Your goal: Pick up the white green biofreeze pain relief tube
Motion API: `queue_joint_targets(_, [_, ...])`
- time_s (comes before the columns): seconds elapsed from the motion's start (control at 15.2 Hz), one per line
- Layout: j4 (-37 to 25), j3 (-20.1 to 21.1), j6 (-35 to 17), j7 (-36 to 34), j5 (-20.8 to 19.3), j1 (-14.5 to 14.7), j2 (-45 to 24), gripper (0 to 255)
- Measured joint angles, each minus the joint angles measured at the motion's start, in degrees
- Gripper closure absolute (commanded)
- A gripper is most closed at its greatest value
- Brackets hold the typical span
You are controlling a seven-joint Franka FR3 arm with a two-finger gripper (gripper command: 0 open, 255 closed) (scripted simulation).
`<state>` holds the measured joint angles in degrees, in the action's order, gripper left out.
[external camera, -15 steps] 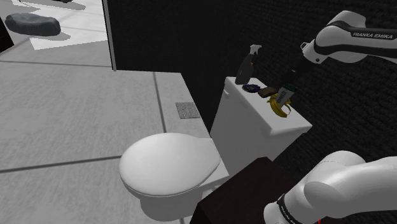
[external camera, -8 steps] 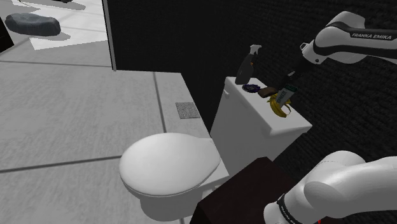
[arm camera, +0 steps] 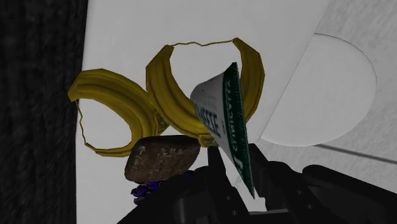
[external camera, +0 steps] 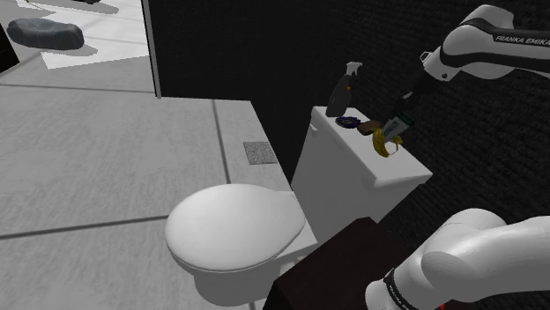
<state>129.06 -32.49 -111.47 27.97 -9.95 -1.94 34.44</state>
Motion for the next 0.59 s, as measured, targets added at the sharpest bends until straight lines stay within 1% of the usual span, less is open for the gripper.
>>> queue_joint_targets(0.59, [-7.0,1.2,6.5,-0.4,0.9,0.6,-0.6,255])
